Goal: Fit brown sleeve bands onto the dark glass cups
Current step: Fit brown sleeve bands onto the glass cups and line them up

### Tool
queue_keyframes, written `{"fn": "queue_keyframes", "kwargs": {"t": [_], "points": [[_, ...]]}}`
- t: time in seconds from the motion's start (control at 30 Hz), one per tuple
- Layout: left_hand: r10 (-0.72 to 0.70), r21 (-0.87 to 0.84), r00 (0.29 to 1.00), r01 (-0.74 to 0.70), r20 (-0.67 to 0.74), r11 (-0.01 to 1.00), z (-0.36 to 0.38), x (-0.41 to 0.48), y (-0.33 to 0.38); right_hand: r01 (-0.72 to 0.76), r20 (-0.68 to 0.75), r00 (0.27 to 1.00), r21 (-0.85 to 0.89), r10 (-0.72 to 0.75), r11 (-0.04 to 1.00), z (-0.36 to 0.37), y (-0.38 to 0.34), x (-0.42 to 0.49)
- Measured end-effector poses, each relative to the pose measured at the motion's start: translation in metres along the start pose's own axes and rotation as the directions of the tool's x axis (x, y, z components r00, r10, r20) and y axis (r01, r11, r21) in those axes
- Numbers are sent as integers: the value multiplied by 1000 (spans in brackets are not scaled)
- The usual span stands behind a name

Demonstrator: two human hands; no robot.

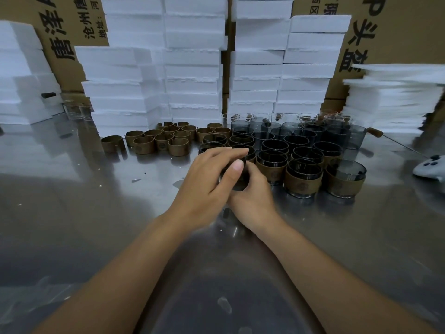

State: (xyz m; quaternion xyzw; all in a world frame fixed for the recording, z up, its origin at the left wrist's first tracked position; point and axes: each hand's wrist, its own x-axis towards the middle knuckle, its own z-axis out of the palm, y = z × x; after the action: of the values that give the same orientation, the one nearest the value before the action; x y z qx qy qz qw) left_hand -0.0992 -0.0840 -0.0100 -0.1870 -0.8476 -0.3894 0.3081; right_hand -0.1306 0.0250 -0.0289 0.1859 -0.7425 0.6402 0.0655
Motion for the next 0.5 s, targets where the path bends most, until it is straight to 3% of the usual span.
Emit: {"fn": "queue_keyframes", "kwargs": {"t": [0.3, 0.5], "points": [[61, 3, 992, -61, -111, 998, -6, 3, 0, -35, -91, 995, 123, 47, 992, -2, -1, 0], [-70, -35, 995, 68, -69, 997, -11, 3, -8, -50, -102, 993, 103, 60, 993, -2, -3, 0]]}}
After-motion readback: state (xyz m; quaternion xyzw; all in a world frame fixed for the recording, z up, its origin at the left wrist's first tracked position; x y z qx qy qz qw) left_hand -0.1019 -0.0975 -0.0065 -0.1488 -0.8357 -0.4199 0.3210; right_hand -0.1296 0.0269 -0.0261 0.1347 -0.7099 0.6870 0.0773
